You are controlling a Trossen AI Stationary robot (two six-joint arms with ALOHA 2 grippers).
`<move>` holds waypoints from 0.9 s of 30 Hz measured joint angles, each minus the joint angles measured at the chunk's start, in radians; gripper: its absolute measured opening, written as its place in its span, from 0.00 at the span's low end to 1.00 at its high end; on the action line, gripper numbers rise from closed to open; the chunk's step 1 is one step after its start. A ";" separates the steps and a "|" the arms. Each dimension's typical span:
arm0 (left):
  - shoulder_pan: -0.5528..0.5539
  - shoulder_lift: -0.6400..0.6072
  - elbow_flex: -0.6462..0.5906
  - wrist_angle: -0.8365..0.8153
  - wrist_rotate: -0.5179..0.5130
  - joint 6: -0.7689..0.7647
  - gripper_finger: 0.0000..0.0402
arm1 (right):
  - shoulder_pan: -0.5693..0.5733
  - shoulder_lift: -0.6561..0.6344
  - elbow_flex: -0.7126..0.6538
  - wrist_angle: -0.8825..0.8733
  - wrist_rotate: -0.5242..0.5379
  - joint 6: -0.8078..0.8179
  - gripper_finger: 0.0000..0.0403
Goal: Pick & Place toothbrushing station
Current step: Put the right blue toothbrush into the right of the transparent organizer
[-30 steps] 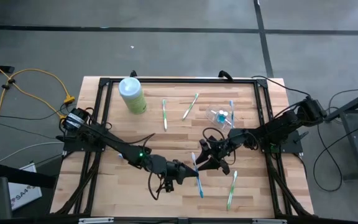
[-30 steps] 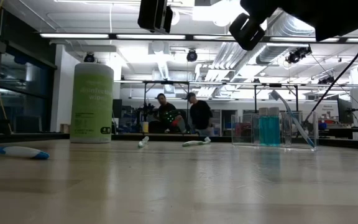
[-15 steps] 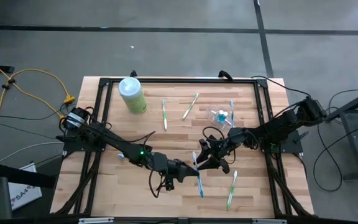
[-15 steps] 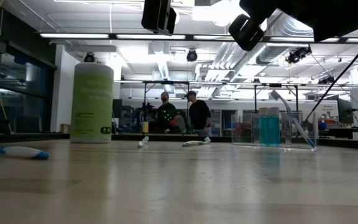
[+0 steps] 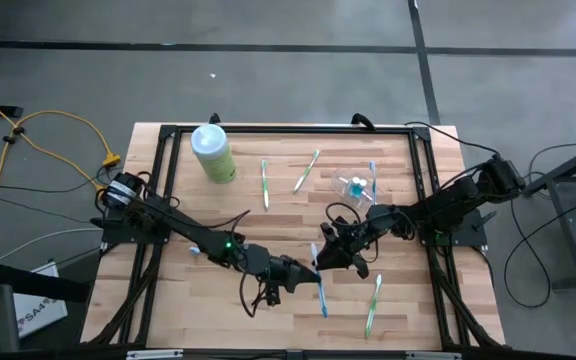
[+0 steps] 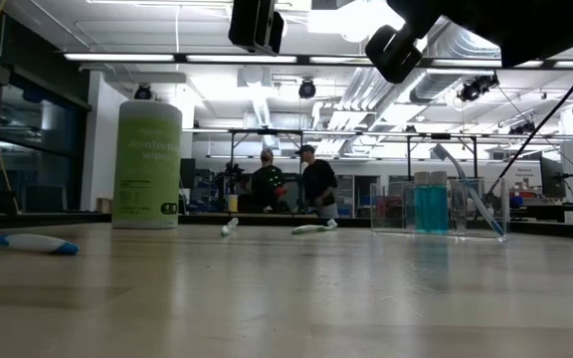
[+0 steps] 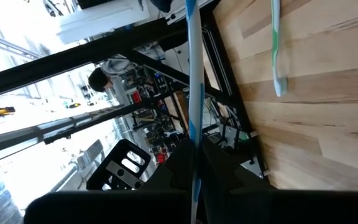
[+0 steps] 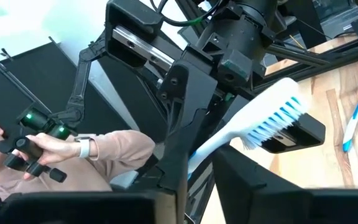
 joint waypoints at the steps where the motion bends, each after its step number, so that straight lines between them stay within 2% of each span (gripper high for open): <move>1: 0.000 0.000 0.000 -0.001 0.000 0.000 0.01 | 0.000 0.000 0.000 0.000 -0.001 0.000 0.13; 6: 0.000 0.000 0.000 -0.010 -0.002 0.008 0.01 | 0.000 0.000 0.000 -0.001 -0.012 0.001 0.03; 13: -0.003 0.000 -0.002 -0.010 -0.008 -0.012 0.05 | 0.001 0.000 0.000 -0.004 -0.013 0.004 0.02; 20: -0.017 0.001 -0.002 -0.005 -0.015 -0.154 0.13 | 0.002 -0.001 0.000 -0.018 -0.029 -0.002 0.01; 27: -0.044 0.003 -0.003 -0.008 -0.042 -0.177 0.14 | 0.002 -0.002 0.003 -0.059 -0.030 -0.001 0.01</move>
